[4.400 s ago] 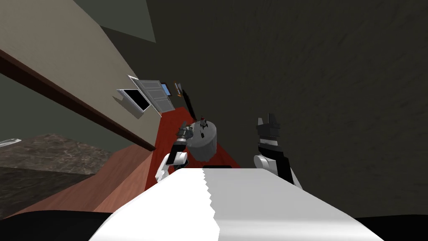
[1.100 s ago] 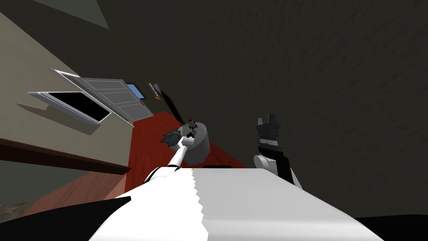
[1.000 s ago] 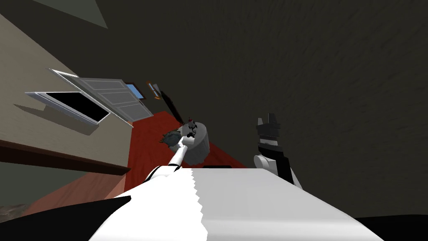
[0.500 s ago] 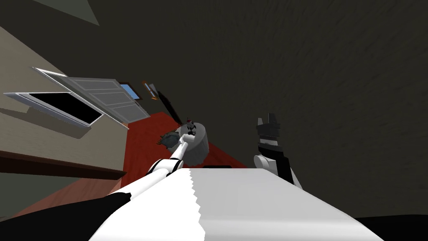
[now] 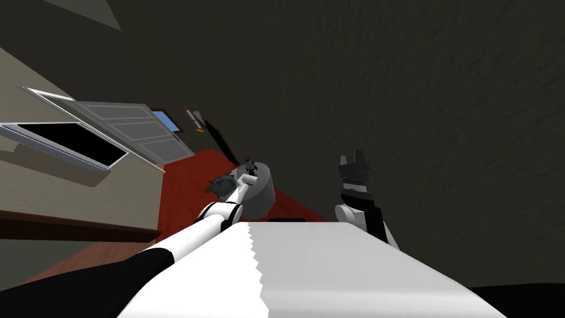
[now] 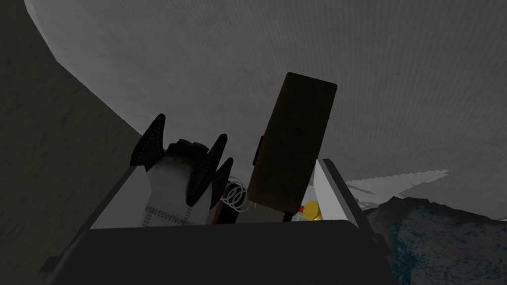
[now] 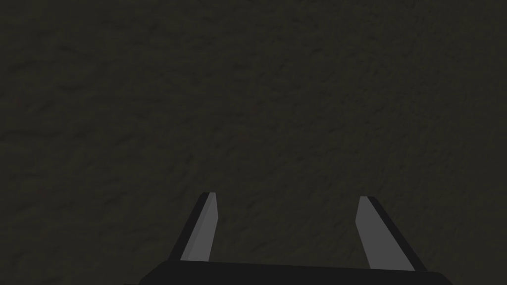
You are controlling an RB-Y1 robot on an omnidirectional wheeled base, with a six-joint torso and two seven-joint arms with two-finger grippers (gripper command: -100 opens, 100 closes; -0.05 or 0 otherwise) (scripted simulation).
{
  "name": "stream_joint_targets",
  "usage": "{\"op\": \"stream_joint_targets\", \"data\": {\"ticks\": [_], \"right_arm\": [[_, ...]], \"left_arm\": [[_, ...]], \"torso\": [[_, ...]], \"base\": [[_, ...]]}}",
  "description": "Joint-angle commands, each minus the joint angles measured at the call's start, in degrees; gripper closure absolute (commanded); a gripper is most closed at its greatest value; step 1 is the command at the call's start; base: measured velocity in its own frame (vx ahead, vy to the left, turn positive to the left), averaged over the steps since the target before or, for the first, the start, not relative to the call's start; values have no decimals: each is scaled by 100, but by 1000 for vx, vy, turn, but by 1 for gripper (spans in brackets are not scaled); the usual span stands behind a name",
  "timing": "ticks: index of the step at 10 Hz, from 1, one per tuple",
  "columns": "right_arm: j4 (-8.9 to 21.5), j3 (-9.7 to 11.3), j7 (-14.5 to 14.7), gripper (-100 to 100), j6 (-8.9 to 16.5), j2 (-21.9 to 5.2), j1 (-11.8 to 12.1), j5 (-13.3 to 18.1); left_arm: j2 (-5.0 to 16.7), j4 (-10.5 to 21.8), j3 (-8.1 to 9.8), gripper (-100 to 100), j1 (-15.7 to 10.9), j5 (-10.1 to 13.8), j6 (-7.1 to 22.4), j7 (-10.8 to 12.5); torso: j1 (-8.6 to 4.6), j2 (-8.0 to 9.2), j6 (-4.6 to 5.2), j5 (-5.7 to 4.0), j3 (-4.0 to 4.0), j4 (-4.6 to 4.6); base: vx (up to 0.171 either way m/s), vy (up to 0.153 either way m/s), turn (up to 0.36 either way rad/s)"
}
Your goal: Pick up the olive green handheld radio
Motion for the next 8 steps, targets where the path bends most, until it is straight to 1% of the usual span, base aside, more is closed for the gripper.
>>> {"op": "stream_joint_targets", "data": {"ticks": [1,2,3,4,5,6,7,8], "right_arm": [[0,0,0,0,0,0,0,0],[0,0,0,0,0,0,0,0],[0,0,0,0,0,0,0,0],[0,0,0,0,0,0,0,0],[0,0,0,0,0,0,0,0],[0,0,0,0,0,0,0,0],[0,0,0,0,0,0,0,0],[0,0,0,0,0,0,0,0]], "left_arm": [[85,286,-51,-100,-260,36,246,-108],[85,396,-51,-100,-260,36,246,-108],[150,593,-99,-100,-464,63,456,-192],[150,664,-99,-100,-464,63,456,-192],[212,828,-147,-100,-655,92,651,-272],[212,911,-147,-100,-655,92,651,-272],[271,1074,-194,-100,-831,122,831,-348],[271,1135,-194,-100,-831,122,831,-348]], "torso": [[0,0,0,0,0,0],[0,-1,1,-1,0,1],[0,-1,0,0,0,0],[0,-1,1,0,0,0],[0,-1,-1,0,0,0],[0,-1,1,0,-1,0],[0,-1,-1,0,-1,0],[0,-2,1,0,-1,0]], "base": [[4,3,-46],[5,3,-26],[5,2,-40],[6,3,-25],[6,3,-35],[6,4,-26],[8,2,-33],[8,3,-21]]}}
